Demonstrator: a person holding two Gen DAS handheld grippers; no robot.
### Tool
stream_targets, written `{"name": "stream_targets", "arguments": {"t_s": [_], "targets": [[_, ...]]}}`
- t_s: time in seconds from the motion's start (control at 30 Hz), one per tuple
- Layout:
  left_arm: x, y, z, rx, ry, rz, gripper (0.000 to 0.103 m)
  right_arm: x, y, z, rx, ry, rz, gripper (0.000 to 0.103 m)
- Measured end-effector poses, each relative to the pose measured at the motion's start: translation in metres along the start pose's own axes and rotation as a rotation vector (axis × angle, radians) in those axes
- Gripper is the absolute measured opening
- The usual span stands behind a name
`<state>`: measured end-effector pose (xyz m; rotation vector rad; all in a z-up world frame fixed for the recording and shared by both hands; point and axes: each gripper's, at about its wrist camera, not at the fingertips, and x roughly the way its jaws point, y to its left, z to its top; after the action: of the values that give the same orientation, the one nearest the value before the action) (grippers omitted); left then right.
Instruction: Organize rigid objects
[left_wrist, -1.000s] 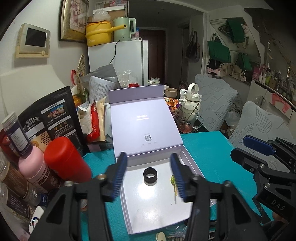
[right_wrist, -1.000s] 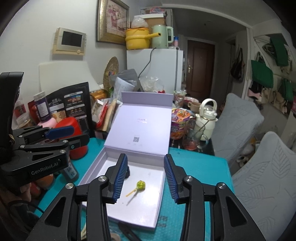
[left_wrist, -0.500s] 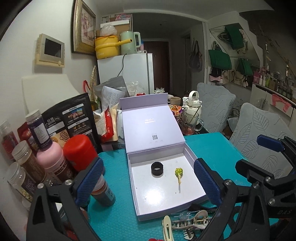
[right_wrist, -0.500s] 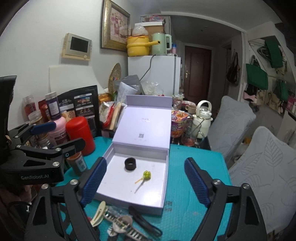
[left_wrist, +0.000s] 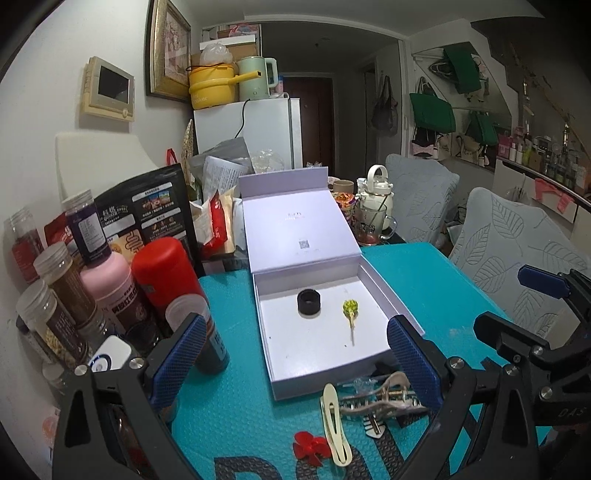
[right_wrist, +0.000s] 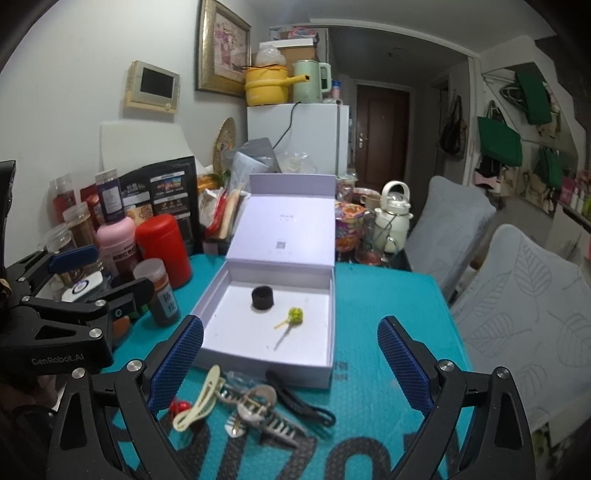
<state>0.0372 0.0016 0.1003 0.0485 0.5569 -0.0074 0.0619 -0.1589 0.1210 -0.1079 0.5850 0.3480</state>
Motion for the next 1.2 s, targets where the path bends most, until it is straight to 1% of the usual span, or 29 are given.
{"name": "stream_targets", "arguments": {"t_s": [0.23,0.3,0.43,0.57,0.7,0.87,1.03,1.2], "targets": [[-0.002,0.003,-0.027,-0.010,0.038,-0.015,0.100,-0.008,0.009,-0.023,0.004,0.026,-0.004,0.097],[-0.005,0.005,-0.035,-0.021,0.033,-0.018,0.100,-0.011,0.012,-0.030,0.003,0.030,-0.004,0.097],[-0.006,0.007,-0.048,-0.023,0.051,-0.026,0.100,-0.013,0.018,-0.043,0.002,0.034,0.006,0.097],[-0.002,0.010,-0.060,-0.032,0.079,-0.049,0.100,-0.009,0.021,-0.055,0.010,0.052,0.029,0.097],[0.005,0.014,-0.075,-0.051,0.114,-0.070,0.100,0.000,0.021,-0.067,0.017,0.077,0.048,0.097],[0.017,0.018,-0.090,-0.056,0.154,-0.054,0.100,0.010,0.018,-0.080,0.038,0.097,0.069,0.097],[0.032,0.022,-0.103,-0.068,0.195,-0.074,0.100,0.022,0.016,-0.092,0.033,0.118,0.052,0.097],[0.053,0.022,-0.112,-0.065,0.242,-0.085,0.100,0.034,0.015,-0.101,0.032,0.140,0.060,0.097]]}}
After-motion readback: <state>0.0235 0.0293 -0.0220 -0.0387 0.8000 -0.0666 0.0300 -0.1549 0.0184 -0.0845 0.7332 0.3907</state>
